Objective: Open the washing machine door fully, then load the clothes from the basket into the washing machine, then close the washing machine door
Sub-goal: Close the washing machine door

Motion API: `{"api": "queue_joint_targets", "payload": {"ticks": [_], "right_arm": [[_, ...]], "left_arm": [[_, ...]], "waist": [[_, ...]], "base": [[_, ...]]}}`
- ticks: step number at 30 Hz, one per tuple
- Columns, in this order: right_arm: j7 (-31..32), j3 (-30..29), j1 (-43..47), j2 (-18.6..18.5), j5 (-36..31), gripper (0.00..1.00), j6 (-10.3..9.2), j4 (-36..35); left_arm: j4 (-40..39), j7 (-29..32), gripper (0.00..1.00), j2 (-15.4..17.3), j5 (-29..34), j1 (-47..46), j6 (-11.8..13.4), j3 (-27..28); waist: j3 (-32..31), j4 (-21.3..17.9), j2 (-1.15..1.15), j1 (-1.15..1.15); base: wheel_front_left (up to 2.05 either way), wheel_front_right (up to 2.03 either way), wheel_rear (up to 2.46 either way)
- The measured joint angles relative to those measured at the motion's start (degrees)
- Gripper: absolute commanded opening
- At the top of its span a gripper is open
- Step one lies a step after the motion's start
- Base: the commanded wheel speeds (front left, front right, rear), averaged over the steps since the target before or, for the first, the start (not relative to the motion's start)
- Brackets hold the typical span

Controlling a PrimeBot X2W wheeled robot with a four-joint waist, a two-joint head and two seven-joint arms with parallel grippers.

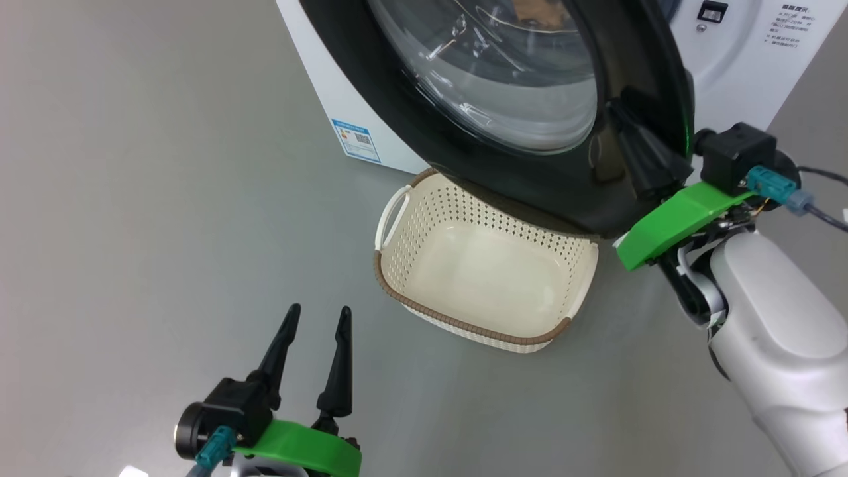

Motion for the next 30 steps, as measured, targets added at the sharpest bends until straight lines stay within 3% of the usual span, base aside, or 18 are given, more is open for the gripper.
{"api": "queue_joint_targets", "payload": {"ticks": [14,30], "right_arm": [[-0.33,-4.45,-7.95,-2.53,-0.07,0.0,0.26,5.13],[-1.58,-5.65,-18.76,-4.27,-0.01,0.0,0.26,18.14]], "left_arm": [[0.55,0.0,1.0,-1.62,0.98,-1.1,-1.7,0.69],[1.07,0.0,1.0,-2.08,0.91,-2.03,-2.26,0.57]], "waist": [[3.02,0.46,0.0,0.0],[5.08,2.9,0.0,0.0]], "base": [[0.0,0.0,0.0],[0.0,0.0,0.0]]}}
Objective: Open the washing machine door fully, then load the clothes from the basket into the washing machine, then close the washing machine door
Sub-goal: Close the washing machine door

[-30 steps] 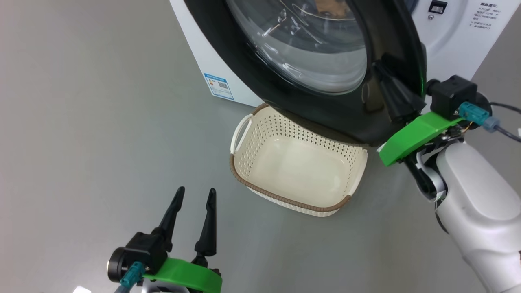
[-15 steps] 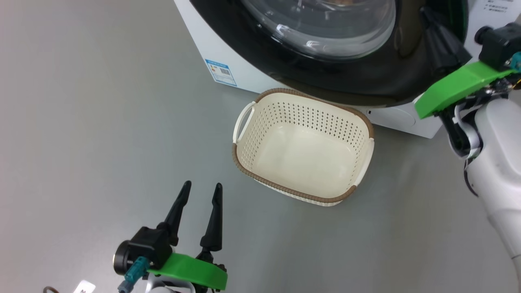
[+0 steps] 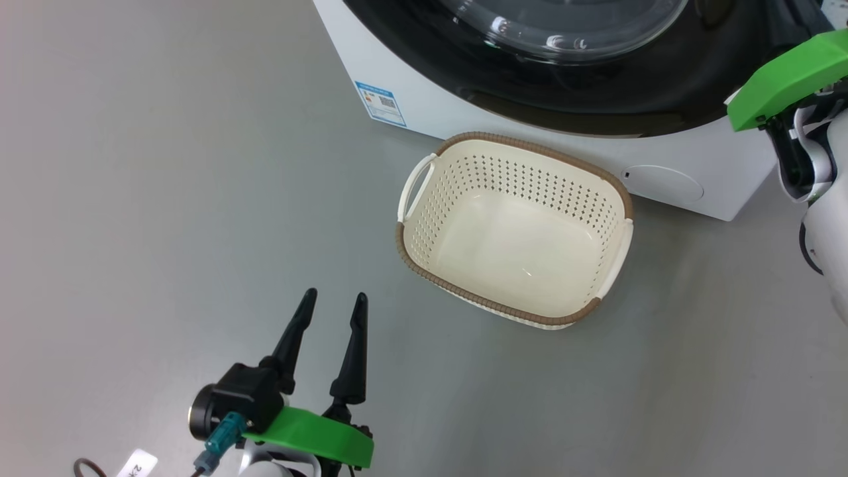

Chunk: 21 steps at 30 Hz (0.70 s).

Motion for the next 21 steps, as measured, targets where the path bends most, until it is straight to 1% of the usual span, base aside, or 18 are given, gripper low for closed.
{"api": "queue_joint_targets", "payload": {"ticks": [8,13,18,21], "right_arm": [[-1.18,-0.18,-2.04,-0.02,0.0,0.0,0.05,3.57],[-1.43,-0.11,-2.12,0.11,-0.07,0.0,0.05,4.54],[-1.51,1.26,-1.87,0.13,0.02,0.0,-0.01,4.31],[-1.68,2.37,-0.56,0.46,0.6,0.0,-0.02,2.5]], "left_arm": [[-0.01,0.0,1.0,-0.09,-0.57,-0.09,0.08,-0.66],[-0.01,0.0,1.0,-0.1,-0.59,-0.21,0.15,-0.78],[0.21,0.0,1.0,-0.1,-0.57,-0.21,0.63,-0.74],[0.46,0.0,1.0,-0.11,-0.53,-0.2,0.64,-0.48]], "waist": [[0.21,0.51,0.0,0.0],[-0.14,0.52,0.0,0.0],[-0.89,0.11,0.0,0.0],[-1.36,-0.53,0.0,0.0]], "base": [[0.0,0.0,0.0],[0.0,0.0,0.0],[0.0,0.0,0.0],[0.0,0.0,0.0]]}}
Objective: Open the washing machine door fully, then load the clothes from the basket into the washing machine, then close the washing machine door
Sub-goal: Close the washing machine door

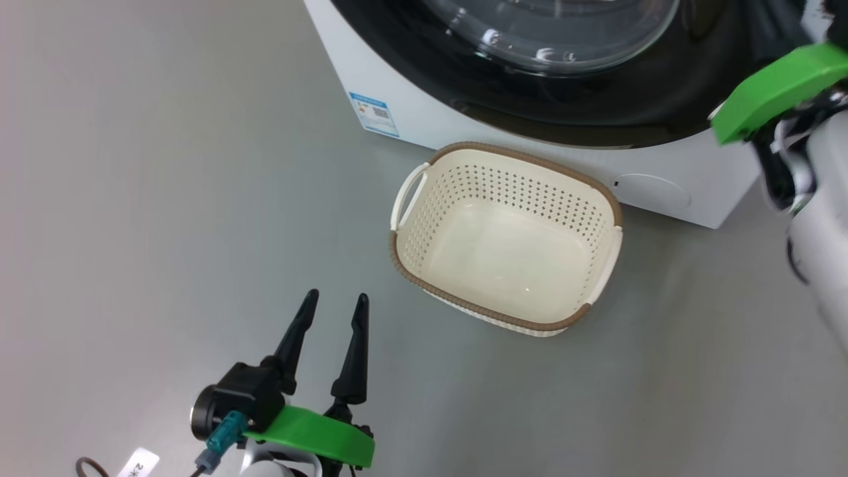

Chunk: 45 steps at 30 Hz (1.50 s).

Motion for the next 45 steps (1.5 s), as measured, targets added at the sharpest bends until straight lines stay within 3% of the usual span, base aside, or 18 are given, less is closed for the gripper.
{"api": "queue_joint_targets", "payload": {"ticks": [11,19,29,45], "right_arm": [[0.0,2.61,12.44,1.78,1.44,0.0,0.0,-9.54],[0.0,0.08,24.93,2.92,1.34,0.0,0.0,-16.58],[0.3,-9.75,40.47,5.78,-1.49,0.0,0.0,-23.69],[8.55,-23.82,57.98,11.76,-8.54,0.0,-0.01,-42.3]], "left_arm": [[1.13,0.0,1.0,-0.01,1.58,0.06,-0.14,2.12],[2.96,-0.14,1.0,0.46,2.78,0.46,-0.65,3.49],[4.24,-0.14,1.0,2.27,2.85,2.8,-0.56,5.06],[3.46,0.87,1.0,4.3,2.25,5.27,1.26,6.1]], "waist": [[-2.38,-4.1,0.0,0.0],[-5.22,-8.4,0.0,0.0],[-8.81,-14.97,0.0,-0.01],[-12.6,-25.38,0.0,0.0]], "base": [[0.0,0.0,0.0],[0.0,0.0,0.0],[0.0,0.0,0.0],[0.0,0.0,0.0]]}}
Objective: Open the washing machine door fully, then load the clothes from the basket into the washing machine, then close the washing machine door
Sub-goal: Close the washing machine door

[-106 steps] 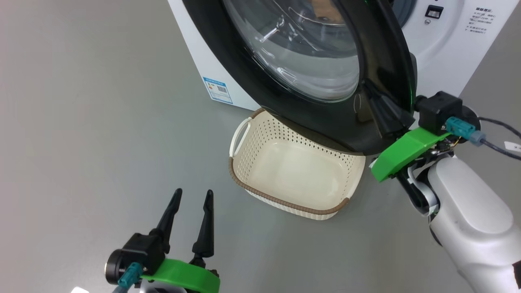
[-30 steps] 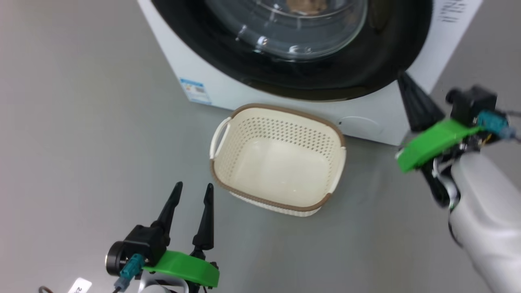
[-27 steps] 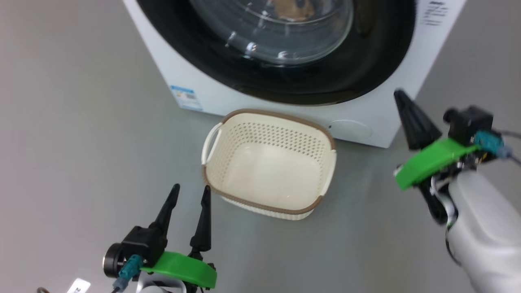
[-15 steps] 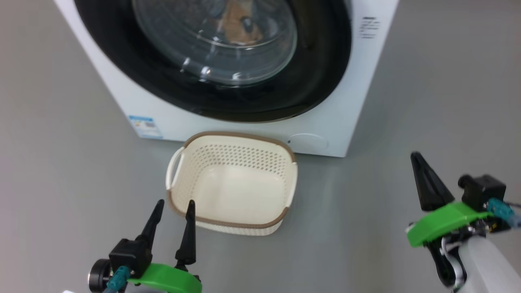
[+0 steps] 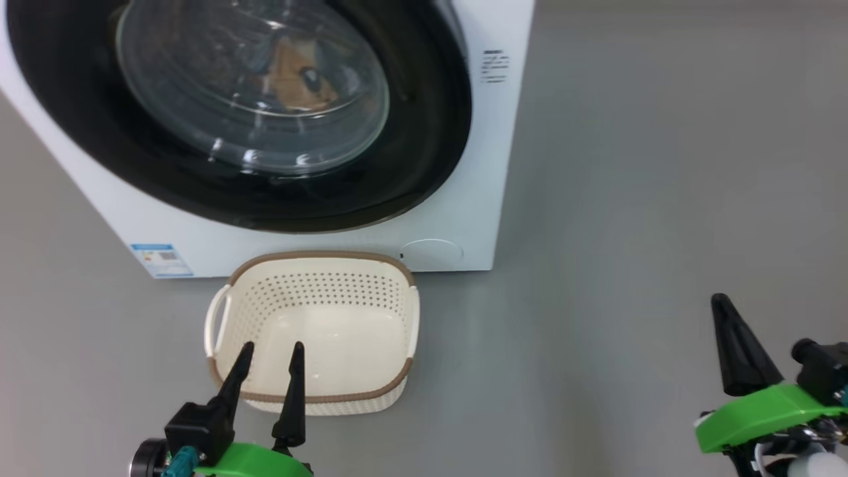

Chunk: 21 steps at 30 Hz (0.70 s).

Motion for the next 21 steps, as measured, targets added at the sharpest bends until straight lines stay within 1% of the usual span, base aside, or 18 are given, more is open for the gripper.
{"api": "queue_joint_targets", "payload": {"ticks": [4,10,11,21], "right_arm": [[1.65,-1.71,2.66,0.7,-1.18,0.0,0.0,-3.46],[3.43,-3.07,6.2,2.33,-2.19,0.0,0.0,-7.64],[3.47,-3.15,6.7,2.44,-2.19,0.0,0.0,-8.1],[5.2,-3.24,8.6,3.44,-2.52,0.0,0.0,-10.47]], "left_arm": [[-0.35,0.1,1.0,0.25,-0.03,0.02,0.2,-0.03],[-0.77,0.49,1.0,0.9,-0.83,0.76,0.37,0.02],[-0.78,0.51,1.0,0.91,-0.85,1.14,0.75,0.01],[-1.34,0.57,1.0,1.32,-1.36,2.16,1.29,0.0]], "waist": [[-0.51,-1.53,0.0,0.0],[-1.57,-2.52,0.0,0.0],[-1.72,-2.66,0.0,0.0],[-2.71,-3.67,0.0,0.0]], "base": [[0.0,0.0,0.0],[0.0,0.0,0.0],[0.0,0.0,0.0],[0.0,0.0,0.0]]}}
